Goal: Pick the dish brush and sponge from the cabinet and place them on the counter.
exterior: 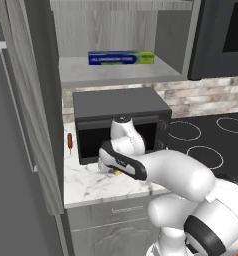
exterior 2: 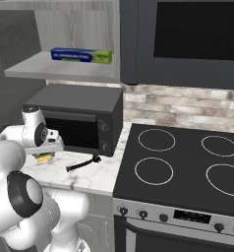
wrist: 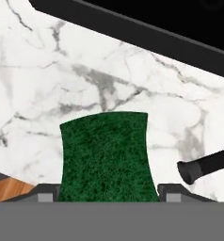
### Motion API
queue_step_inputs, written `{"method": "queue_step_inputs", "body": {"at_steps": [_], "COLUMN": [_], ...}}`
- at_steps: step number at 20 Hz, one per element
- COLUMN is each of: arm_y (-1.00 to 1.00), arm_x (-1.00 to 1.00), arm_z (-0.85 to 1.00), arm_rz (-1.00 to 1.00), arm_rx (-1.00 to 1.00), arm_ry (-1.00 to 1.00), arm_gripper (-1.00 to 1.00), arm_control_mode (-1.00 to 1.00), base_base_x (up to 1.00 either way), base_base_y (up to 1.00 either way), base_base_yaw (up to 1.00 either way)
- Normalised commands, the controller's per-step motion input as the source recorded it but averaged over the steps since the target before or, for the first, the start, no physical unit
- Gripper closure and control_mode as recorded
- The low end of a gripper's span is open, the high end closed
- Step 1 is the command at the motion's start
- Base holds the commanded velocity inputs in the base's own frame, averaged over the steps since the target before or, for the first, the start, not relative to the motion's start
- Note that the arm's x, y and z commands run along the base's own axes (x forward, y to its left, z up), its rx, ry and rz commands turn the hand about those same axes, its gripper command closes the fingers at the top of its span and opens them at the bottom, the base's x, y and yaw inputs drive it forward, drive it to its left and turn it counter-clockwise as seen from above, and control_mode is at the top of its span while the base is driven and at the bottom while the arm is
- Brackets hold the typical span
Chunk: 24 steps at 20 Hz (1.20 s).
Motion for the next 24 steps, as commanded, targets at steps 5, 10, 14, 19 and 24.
{"method": "queue_step_inputs", "body": {"at_steps": [5,10,14,19,24], "arm_y": [0.24,0.16,0.00,-0.01,-0.05], "arm_x": [0.00,0.04,0.27,0.27,0.05], "arm_z": [-0.38,-0.19,0.01,0.30,0.45], "arm_rz": [0.07,0.04,0.00,0.00,0.00], "arm_rx": [0.00,0.00,0.00,0.02,0.03], "arm_ry": [0.00,-0.02,-0.06,-0.01,0.00], "arm_gripper": [1.00,1.00,-1.00,-1.00,-1.00], "arm_control_mode": [-1.00,-1.00,-1.00,-1.00,-1.00], "base_base_x": [0.00,0.00,0.00,0.00,0.00], "base_base_y": [0.00,0.00,0.00,0.00,0.00], "base_base_yaw": [0.00,0.00,0.00,0.00,0.00]}}
